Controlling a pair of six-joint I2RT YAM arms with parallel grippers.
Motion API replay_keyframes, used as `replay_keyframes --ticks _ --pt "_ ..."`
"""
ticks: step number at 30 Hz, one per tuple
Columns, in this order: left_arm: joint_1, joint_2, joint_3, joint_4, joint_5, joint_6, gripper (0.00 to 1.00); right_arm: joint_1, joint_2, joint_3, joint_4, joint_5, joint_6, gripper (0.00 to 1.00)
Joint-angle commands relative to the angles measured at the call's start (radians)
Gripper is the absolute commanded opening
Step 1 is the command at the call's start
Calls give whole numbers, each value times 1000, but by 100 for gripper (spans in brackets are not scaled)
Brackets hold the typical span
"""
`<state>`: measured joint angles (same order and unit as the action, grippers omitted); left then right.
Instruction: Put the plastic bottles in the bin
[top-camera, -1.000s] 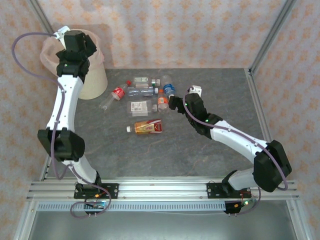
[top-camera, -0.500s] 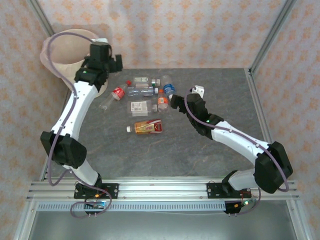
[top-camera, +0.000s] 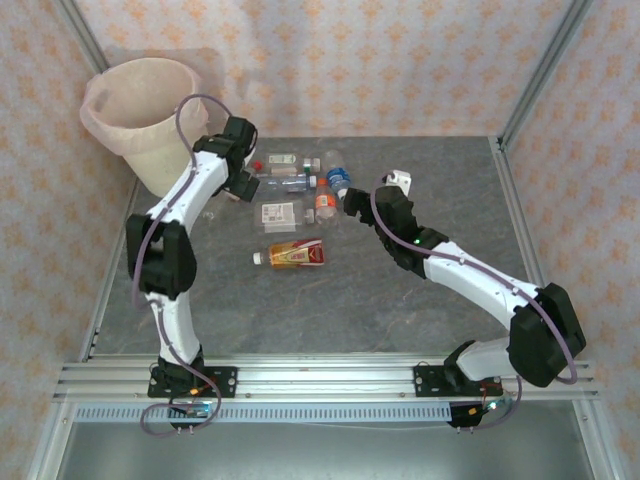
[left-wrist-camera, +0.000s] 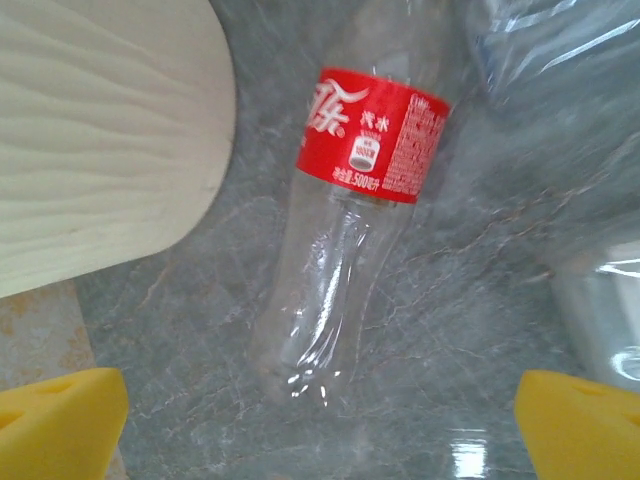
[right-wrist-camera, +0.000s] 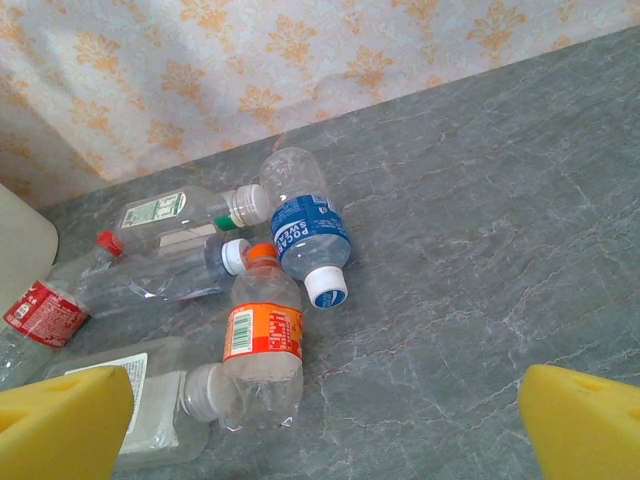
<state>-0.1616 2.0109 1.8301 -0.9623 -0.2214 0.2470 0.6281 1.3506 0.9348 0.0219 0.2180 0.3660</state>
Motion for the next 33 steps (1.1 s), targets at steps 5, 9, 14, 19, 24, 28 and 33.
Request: replay_keyframes --ticks 5,9,14,19,24,28,33 --pt "62 190 186 -107 -12 62 100 -6 -35 -24 -7 38 4 99" --pt "66 267 244 -90 -3 103 100 -8 -44 -31 -7 51 1 99" --pt "71 332 272 -61 10 132 97 -8 -44 -31 -9 52 6 99" --pt "81 384 293 -40 60 140 89 -10 -38 -27 -8 52 5 99" --pt "90 423 309 -43 60 130 79 -10 -31 -24 -6 49 11 99" --pt "89 408 315 -46 40 108 65 -11 -30 -24 -4 50 8 99" --pt "90 362 350 -46 7 54 56 -10 -25 -22 -8 37 7 99"
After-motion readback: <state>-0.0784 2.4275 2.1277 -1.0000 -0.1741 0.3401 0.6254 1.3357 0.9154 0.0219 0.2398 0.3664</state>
